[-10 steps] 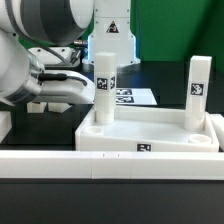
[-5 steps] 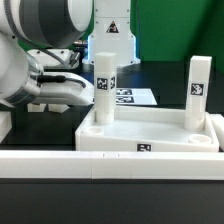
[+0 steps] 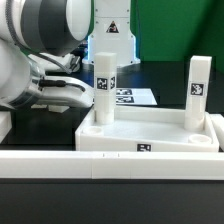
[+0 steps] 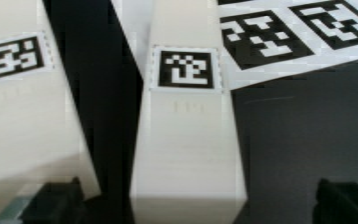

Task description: Assemble desk

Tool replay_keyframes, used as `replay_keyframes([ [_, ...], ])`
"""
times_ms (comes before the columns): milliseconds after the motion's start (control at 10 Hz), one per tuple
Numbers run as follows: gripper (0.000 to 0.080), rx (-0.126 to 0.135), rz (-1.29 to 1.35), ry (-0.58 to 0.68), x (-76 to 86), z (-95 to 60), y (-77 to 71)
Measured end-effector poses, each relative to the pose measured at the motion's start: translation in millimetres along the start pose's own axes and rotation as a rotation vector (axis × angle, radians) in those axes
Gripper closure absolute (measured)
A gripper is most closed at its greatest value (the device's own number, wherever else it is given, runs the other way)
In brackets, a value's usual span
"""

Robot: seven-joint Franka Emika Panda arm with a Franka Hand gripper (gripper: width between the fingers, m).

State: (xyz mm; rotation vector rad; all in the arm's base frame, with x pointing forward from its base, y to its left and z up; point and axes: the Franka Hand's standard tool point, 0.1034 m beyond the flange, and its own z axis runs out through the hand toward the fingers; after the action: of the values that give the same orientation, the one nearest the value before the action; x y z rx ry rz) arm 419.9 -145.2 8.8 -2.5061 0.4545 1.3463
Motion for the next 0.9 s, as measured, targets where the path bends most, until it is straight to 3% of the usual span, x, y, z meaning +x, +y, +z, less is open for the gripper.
replay_keyframes([
  [700, 0.0151, 0.008, 0.034, -0.031, -4.4, 14.2, 1.7],
  [800, 0.0255, 0.007, 0.034, -0.031, -4.4, 14.2, 1.7],
  [900, 0.0255, 0.007, 0.034, -0.031, -4.3, 14.0, 1.7],
])
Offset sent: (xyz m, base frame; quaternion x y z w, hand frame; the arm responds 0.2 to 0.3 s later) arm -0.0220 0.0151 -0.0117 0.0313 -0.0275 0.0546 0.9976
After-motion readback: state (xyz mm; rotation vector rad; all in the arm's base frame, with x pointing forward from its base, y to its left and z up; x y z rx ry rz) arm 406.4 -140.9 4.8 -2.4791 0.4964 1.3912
